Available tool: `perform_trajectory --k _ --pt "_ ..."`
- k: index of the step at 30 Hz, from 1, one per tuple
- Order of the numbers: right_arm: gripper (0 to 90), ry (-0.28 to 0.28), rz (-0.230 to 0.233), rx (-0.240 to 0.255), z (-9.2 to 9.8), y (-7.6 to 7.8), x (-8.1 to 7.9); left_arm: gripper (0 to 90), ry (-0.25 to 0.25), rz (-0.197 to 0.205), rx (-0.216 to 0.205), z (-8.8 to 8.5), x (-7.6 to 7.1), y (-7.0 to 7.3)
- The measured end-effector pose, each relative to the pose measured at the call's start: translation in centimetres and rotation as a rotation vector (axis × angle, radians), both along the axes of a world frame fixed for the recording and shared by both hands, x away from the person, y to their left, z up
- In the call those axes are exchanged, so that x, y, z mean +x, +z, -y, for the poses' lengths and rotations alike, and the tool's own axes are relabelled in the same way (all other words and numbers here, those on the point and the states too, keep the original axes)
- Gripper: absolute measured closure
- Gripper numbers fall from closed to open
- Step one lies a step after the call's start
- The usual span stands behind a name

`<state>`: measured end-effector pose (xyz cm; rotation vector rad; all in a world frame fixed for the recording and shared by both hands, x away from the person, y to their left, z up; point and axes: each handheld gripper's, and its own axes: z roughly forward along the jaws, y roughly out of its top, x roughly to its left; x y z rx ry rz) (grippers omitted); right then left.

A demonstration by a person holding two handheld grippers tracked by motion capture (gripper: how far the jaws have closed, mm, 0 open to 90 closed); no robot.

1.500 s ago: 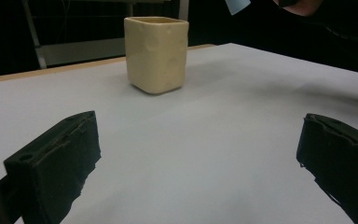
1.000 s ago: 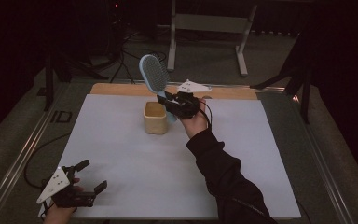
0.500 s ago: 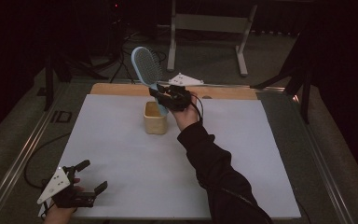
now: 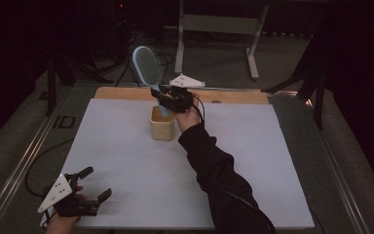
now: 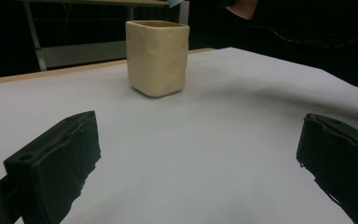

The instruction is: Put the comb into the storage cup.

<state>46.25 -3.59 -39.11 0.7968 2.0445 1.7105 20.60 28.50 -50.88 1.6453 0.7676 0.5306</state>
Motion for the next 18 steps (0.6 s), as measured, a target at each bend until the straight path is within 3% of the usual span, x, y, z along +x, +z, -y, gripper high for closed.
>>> perform_trajectory --k 11,18 --pt "70.3 -0.015 0.003 0.039 -0.2 -0.5 0.9 0.0 -0.004 -0.002 -0.003 -0.1 0.0 0.0" --pt "70.3 -0.027 0.007 0.025 -0.3 -0.9 1.4 0.0 -0.006 -0.002 0.0 -0.1 0.0 0.0"
